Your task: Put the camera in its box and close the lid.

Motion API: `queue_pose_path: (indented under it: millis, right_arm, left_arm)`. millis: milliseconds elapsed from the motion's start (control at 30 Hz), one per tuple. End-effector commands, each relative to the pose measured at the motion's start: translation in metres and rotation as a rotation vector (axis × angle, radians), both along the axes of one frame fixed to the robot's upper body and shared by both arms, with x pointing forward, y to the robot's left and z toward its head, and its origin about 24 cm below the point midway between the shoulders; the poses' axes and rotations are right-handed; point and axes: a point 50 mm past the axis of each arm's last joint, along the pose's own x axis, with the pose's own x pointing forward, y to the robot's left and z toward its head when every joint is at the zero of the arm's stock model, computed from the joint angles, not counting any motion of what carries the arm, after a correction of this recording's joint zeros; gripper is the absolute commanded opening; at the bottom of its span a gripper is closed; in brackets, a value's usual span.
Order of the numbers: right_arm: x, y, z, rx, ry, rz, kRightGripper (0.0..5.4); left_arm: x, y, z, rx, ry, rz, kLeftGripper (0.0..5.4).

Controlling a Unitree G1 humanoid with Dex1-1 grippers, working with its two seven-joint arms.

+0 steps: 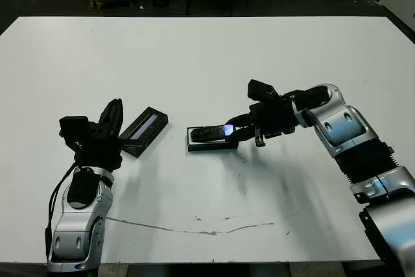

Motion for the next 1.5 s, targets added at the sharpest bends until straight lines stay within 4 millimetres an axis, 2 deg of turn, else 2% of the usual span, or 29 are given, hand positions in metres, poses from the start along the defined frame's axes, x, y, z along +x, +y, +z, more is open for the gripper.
queue_pose_path:
  millis: [33, 700, 1067, 1400, 1500]
  right_arm:
    - [0.001, 0.002, -0.002, -0.011, 0.018, 0.003, 0.25]
    - [0.01, 0.02, -0.016, -0.118, 0.005, 0.046, 0.23]
    - [0.017, 0.016, -0.016, -0.121, 0.016, 0.03, 0.21]
    - [0.015, 0.02, -0.015, -0.167, 0.002, 0.105, 0.21]
    - [0.014, 0.021, -0.014, -0.141, 0.003, 0.17, 0.78]
  left_arm:
    - [-0.002, 0.003, -0.008, 0.005, 0.043, 0.014, 0.0]
    - [-0.002, 0.002, -0.005, 0.008, 0.045, 0.012, 0.0]
    - [-0.002, 0.001, -0.005, 0.01, 0.048, 0.013, 0.0]
    - [-0.002, 0.001, -0.006, 0.002, 0.049, 0.014, 0.0]
    - [-0.002, 0.001, -0.006, 0.004, 0.045, 0.014, 0.0]
